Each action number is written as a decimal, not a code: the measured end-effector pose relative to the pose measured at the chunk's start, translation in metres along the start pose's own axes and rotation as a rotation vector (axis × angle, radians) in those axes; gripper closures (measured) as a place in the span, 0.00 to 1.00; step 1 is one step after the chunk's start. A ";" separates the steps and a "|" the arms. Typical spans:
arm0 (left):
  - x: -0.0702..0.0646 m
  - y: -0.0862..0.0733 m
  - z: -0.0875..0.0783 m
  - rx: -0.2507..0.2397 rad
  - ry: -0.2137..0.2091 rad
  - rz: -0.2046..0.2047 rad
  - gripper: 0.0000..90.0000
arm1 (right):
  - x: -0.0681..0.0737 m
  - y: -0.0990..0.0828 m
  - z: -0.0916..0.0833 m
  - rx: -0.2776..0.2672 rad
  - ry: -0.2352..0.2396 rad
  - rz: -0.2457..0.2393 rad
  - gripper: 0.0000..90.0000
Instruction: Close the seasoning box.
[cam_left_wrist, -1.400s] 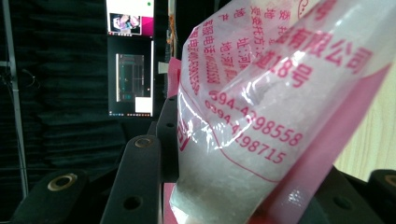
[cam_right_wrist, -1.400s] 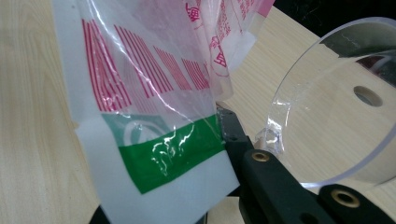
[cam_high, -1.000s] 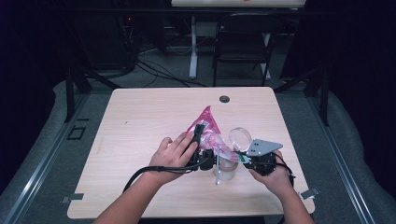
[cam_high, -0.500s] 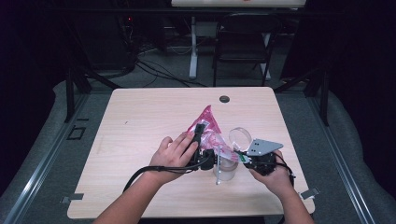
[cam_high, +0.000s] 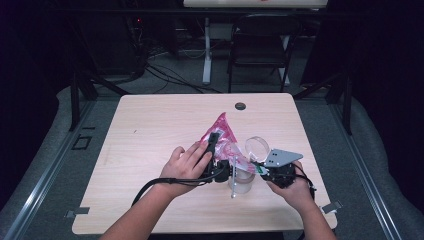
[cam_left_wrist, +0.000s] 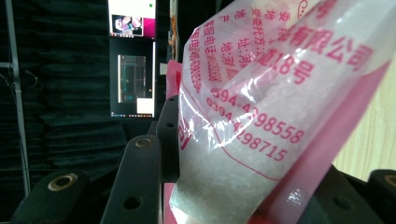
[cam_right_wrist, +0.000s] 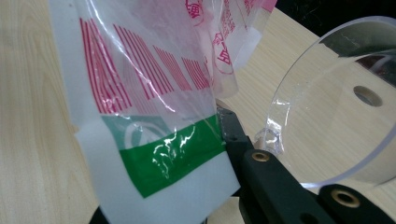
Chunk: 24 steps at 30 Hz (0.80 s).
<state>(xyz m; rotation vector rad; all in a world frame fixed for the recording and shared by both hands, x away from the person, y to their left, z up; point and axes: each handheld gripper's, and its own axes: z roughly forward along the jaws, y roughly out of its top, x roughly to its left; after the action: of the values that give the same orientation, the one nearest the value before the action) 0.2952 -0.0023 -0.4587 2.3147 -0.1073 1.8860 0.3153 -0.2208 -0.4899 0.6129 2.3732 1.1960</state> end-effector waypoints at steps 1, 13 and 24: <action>0.000 0.000 0.000 -0.001 0.001 0.002 0.72 | 0.000 0.000 0.000 0.000 0.000 0.000 1.00; 0.001 0.000 0.000 0.000 0.001 0.004 0.72 | 0.000 0.000 0.000 0.001 0.001 0.000 1.00; 0.001 0.001 -0.002 0.010 -0.005 0.005 0.72 | 0.000 0.000 0.001 0.001 0.004 0.001 1.00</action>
<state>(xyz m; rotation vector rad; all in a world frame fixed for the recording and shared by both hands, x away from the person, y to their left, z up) 0.2938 -0.0026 -0.4577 2.3277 -0.1042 1.8882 0.3155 -0.2201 -0.4908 0.6126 2.3774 1.1973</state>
